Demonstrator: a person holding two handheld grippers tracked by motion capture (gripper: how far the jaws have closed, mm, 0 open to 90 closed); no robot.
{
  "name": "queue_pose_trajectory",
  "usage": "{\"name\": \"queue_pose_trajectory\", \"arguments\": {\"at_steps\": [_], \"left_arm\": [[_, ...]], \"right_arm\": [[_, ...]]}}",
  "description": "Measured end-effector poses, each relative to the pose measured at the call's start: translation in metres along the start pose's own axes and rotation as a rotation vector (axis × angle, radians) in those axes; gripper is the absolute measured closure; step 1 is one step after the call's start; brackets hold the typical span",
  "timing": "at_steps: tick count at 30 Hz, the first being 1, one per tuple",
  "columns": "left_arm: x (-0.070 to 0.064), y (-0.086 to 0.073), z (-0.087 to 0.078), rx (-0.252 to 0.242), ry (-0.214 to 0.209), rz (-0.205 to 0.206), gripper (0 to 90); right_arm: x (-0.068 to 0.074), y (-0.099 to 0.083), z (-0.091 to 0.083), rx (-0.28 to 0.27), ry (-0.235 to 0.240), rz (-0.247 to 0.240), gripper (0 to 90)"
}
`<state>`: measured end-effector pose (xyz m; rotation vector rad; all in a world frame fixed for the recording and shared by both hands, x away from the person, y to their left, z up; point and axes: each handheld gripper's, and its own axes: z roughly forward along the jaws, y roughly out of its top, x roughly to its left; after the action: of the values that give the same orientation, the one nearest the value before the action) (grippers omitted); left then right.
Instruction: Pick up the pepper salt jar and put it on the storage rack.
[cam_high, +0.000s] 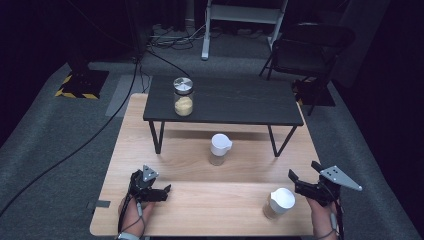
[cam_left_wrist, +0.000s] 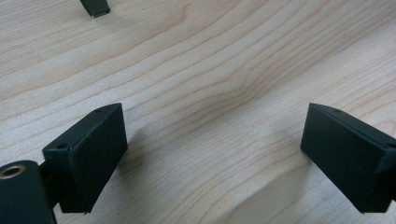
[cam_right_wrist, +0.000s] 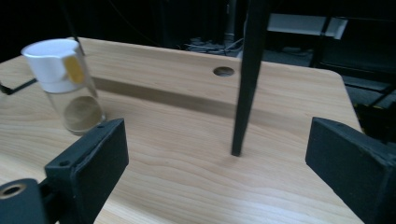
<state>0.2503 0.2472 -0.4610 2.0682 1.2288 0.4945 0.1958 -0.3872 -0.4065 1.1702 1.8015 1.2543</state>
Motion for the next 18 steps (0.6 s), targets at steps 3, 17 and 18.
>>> {"name": "queue_pose_trajectory", "arguments": {"at_steps": [3, 17, 18], "left_arm": [[0.0, 0.0, 0.0, 0.003, 0.004, 0.002, 7.1], [-0.001, 0.001, 0.0, 0.003, 0.006, -0.007, 6.5], [-0.001, 0.001, 0.0, 0.003, 0.006, -0.007, 6.4]], "right_arm": [[0.007, 0.003, 0.001, -0.011, 0.013, -0.01, 5.7], [0.043, 0.023, 0.015, -0.058, 0.098, -0.044, 3.6], [0.046, 0.025, 0.016, -0.057, 0.101, -0.049, 3.2]]}}
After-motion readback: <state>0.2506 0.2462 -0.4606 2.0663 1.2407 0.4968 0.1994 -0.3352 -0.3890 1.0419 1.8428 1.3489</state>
